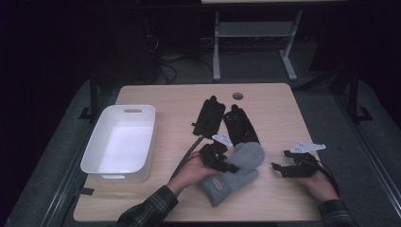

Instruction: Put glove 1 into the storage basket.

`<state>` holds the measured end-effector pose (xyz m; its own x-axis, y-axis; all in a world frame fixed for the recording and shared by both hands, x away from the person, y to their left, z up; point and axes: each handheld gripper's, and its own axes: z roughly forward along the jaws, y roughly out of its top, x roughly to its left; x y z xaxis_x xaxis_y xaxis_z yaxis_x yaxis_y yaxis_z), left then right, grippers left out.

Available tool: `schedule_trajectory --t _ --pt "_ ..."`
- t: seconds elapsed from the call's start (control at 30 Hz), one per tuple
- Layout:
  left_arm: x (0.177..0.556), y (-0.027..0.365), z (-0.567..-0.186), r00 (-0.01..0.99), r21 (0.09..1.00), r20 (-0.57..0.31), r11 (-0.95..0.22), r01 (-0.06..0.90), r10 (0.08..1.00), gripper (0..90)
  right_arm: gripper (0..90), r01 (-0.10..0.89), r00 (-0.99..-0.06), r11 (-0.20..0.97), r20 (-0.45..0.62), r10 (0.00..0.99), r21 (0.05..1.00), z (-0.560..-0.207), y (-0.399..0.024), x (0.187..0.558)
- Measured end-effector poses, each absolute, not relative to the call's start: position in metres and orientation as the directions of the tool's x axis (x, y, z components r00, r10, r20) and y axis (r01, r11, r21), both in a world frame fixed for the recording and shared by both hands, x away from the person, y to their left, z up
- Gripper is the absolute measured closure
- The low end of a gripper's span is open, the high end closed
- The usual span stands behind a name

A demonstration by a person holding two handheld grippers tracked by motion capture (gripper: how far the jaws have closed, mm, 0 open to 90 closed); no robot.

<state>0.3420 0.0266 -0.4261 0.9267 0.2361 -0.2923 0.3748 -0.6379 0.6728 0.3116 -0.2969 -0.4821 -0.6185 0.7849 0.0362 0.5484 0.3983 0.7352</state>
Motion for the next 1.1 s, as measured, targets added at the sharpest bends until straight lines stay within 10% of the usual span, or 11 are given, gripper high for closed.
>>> schedule_trajectory --t 1.1 --pt "0.354 0.089 -0.364 0.909 0.722 -0.235 -0.565 0.401 0.344 70.8 8.7 0.582 -0.583 0.386 0.036 0.812 0.716 -0.483 -0.295 0.315"
